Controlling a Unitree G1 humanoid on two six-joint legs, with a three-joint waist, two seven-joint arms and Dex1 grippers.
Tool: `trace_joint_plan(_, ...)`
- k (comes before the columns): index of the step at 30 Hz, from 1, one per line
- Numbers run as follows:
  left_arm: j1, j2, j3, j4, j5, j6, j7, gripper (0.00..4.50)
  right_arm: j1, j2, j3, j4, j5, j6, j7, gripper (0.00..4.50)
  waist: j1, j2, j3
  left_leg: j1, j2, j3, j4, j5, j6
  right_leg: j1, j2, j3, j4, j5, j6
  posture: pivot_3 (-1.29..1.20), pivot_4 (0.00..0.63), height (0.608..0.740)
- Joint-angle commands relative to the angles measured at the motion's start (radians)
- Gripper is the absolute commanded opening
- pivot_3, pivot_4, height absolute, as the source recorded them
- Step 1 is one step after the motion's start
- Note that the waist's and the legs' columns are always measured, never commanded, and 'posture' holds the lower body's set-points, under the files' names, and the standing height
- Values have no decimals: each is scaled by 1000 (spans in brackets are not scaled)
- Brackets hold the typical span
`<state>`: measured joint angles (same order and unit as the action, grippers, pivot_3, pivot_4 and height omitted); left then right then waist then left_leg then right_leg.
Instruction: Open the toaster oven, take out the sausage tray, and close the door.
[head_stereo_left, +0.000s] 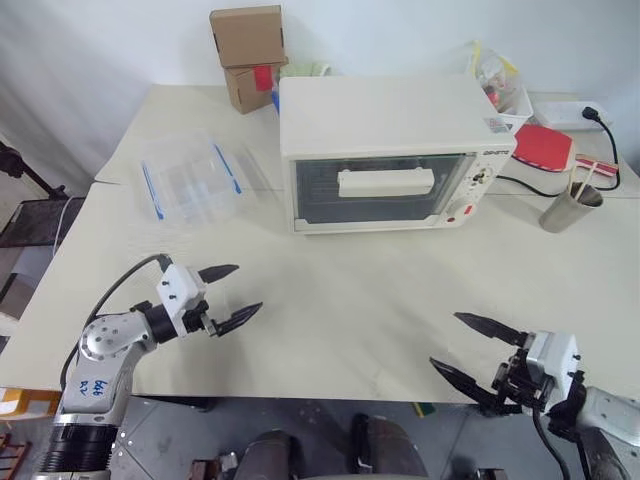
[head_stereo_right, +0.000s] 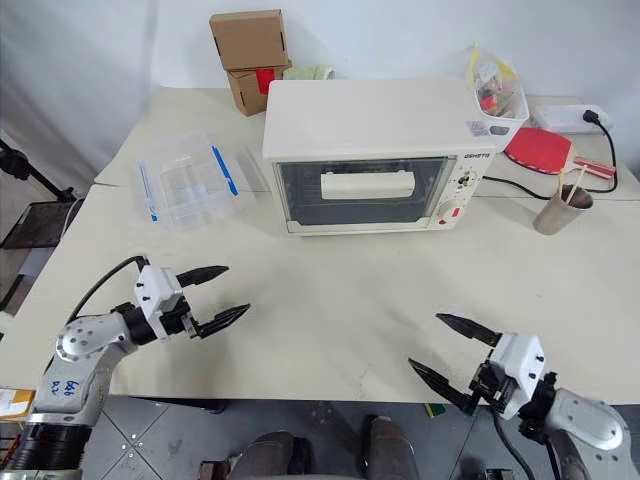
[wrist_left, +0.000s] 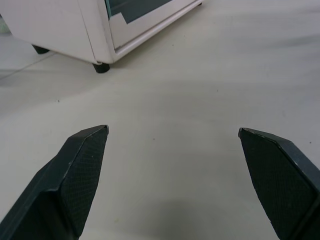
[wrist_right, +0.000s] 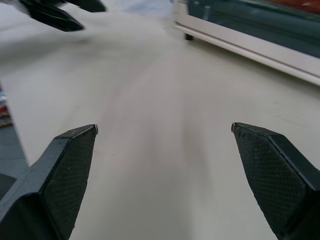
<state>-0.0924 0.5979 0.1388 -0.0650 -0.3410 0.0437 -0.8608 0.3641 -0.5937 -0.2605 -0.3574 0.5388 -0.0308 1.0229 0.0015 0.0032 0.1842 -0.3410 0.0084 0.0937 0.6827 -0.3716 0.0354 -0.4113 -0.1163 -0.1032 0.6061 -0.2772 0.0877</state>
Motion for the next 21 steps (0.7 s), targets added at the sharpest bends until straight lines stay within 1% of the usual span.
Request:
trace_joint_plan(1,-11,15,17,-32,-16,7,-6,4420,-34,-21,-3,-43,79,78,-6,4500,0,0,0,0,0,0,0,0,0,0,0,0,0,0,0,0,150,740)
trace_joint_plan(3,-21,28,38,-51,-78,61,-31,4420,-95,-28,-5,-55,135,152,-35,4500,0,0,0,0,0,0,0,0,0,0,0,0,0,0,0,0,150,740)
trace_joint_plan(6,-24,97,92,-96,-226,198,-123,4420,-257,-53,-2,-24,199,264,-72,4500,-6,-1,0,0,0,0,1,0,0,0,0,0,0,0,0,0,150,740)
trace_joint_plan(9,-35,134,163,-116,-339,324,-112,4420,-401,-82,1,56,211,326,-68,4500,-5,0,1,0,1,-1,1,0,-1,-1,0,0,0,-1,-2,0,150,740)
trace_joint_plan(13,6,167,188,-170,-376,372,-141,4420,-556,-85,9,166,219,379,-57,4500,0,0,1,-1,2,-1,1,0,-1,-1,0,-3,2,-2,-3,0,150,740)
trace_joint_plan(18,43,148,184,-253,-412,425,-112,4420,-791,-55,59,338,165,387,-62,4500,-6,0,1,-3,1,0,2,0,0,-2,0,-3,0,-1,-1,0,150,740)
trace_joint_plan(21,50,138,181,-277,-423,451,-96,4420,-871,-42,79,412,130,370,-46,4500,-6,0,1,-3,2,0,2,0,0,-2,1,-3,1,-1,-2,0,150,740)
